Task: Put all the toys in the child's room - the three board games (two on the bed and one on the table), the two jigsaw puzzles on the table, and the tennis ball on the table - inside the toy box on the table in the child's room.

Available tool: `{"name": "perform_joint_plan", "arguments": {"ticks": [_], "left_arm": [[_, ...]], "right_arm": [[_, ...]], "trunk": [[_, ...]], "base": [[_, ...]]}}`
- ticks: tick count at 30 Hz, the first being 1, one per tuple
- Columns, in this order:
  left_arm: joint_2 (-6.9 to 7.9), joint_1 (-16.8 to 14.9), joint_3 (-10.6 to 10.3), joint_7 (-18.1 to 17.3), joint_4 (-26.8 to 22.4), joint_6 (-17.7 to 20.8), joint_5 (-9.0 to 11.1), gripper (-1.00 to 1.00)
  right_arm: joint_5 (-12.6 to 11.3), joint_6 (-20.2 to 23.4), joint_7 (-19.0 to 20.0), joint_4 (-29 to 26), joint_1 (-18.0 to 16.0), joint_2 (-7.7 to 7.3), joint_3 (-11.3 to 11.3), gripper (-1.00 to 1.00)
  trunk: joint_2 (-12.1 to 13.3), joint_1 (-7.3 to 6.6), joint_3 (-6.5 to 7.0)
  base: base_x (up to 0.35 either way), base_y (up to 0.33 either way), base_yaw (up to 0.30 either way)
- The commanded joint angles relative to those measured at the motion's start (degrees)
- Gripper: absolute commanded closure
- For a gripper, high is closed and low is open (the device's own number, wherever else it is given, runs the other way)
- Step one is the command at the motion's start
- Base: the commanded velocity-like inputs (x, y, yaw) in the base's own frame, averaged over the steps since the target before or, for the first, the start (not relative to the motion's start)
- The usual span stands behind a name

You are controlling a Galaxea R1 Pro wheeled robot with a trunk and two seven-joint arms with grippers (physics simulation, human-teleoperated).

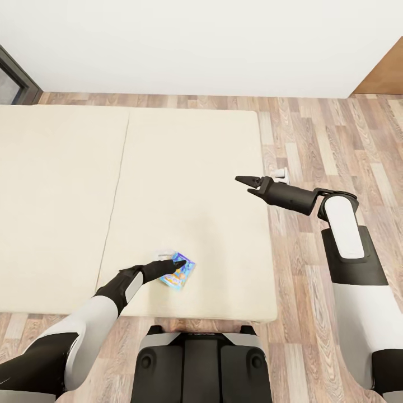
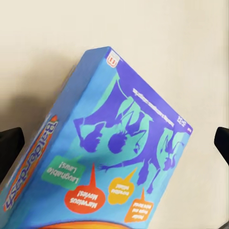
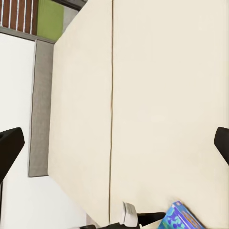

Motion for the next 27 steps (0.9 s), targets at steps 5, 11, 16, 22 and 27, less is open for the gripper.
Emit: {"name": "perform_joint_plan", "arguments": {"ticks": [5,11,16,22,27], "left_arm": [[-0.05,0.0,0.4,-0.2,0.0,0.6,0.3,-1.00],[-0.05,0.0,0.4,-0.2,0.0,0.6,0.3,-1.00],[-0.05,0.0,0.4,-0.2,0.0,0.6,0.3,-1.00],[-0.05,0.0,0.4,0.1,0.0,0.9,0.3,-1.00],[-0.11,0.0,0.5,0.7,0.0,1.6,0.3,-1.00]], "right_arm": [[0.3,0.1,0.3,0.0,0.0,-0.06,0.0,-1.00],[0.3,0.1,0.3,0.0,0.0,-0.08,0.0,-1.00],[0.4,0.1,0.3,0.0,0.0,-0.08,0.0,-1.00],[0.4,0.1,0.3,0.0,0.0,-0.08,0.1,-1.00],[0.4,0.1,0.3,0.0,0.0,0.02,0.1,-1.00]], "trunk": [[-0.1,0.03,-0.06],[-0.1,0.03,-0.06],[-0.1,0.03,-0.06],[-0.1,0.03,-0.06],[-0.1,0.03,-0.06]], "base": [[0.000,-0.017,0.000],[-0.051,-0.060,0.000],[-0.014,-0.015,0.000],[-0.001,-0.001,0.000],[0.000,0.000,0.000]]}}
